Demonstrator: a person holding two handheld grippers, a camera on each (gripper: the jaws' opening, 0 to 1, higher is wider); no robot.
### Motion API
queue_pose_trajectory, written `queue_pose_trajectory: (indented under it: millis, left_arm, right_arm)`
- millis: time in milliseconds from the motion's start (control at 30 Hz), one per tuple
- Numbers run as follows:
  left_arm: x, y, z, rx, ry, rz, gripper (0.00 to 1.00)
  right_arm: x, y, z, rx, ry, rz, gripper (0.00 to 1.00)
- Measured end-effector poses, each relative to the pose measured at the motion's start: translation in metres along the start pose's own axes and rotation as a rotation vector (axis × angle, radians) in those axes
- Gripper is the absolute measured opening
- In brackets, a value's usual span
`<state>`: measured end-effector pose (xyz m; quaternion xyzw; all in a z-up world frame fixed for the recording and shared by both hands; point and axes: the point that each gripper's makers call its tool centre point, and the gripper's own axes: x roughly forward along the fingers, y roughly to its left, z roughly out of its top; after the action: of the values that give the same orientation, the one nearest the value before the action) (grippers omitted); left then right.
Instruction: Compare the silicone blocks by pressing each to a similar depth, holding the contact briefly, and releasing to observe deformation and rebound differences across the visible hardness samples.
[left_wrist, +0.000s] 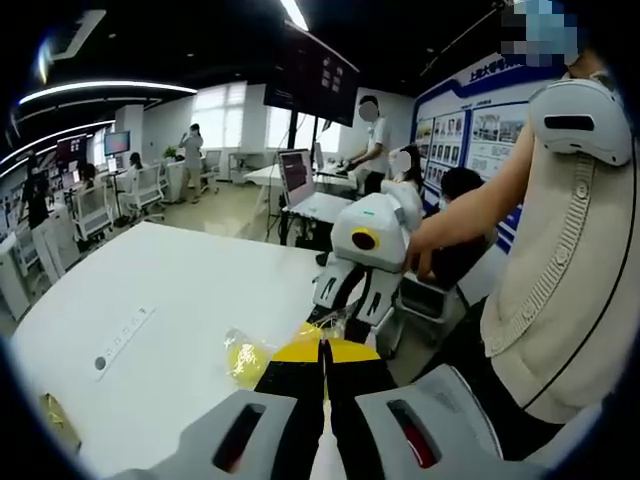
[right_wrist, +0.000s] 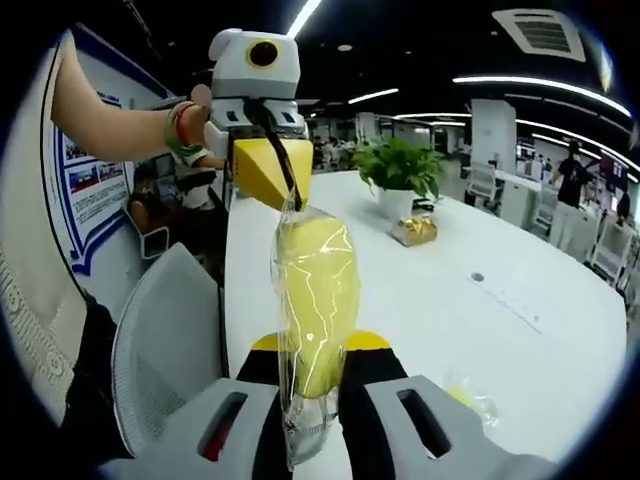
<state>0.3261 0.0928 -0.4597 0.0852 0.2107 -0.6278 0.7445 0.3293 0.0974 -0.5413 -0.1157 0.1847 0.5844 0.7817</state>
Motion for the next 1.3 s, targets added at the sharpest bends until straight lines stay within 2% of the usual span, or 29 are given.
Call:
queue_pose_trajectory:
  millis: [633,667,733,767,800,900,1000,1167,1233,1300]
  left_arm:
    - [-0.001,-0.002,-0.003,-0.002,-0.008,0.005,0.0]
    - [-0.001,-0.002,-0.003,0.001,-0.008,0.008,0.0]
    - [-0.001,0.001,-0.002,0.009,-0.013,0.024,0.0]
    - [0.0,0.002,-0.001,0.013,-0.014,0.035,0.0]
    - [0.0,0.003,0.0,0.005,-0.023,0.042,0.0]
    - [0.0,0.003,0.001,0.001,-0.022,0.044,0.0]
    - [0.0,0.003,-0.002,0.004,-0.009,0.047,0.0]
    - [0.002,0.002,-0.007,0.003,0.002,0.043,0.0]
    - [0.002,0.003,-0.007,0.01,-0.003,0.043,0.0]
    - [0.002,0.007,-0.005,0.027,-0.017,0.062,0.0]
  right_arm:
    - [0.0,0.0,-0.002,-0.032,0.025,0.002,0.07]
    - [0.0,0.0,-0.003,-0.02,0.026,0.002,0.08]
    - [0.0,0.004,-0.005,0.074,0.026,0.03,0.09]
    - [0.0,0.0,-0.004,0.117,0.025,0.013,0.1]
    - [0.0,-0.002,-0.002,0.069,0.013,0.004,0.1]
    - [0.001,0.0,-0.003,0.09,0.009,0.011,0.12]
    - [0.002,-0.002,-0.005,0.026,0.014,-0.012,0.13]
    - [0.005,-0.001,-0.011,-0.02,0.039,-0.013,0.17]
    - [0.007,0.001,-0.015,-0.019,0.06,-0.004,0.19]
    - [0.008,0.0,-0.018,-0.072,0.061,-0.02,0.23]
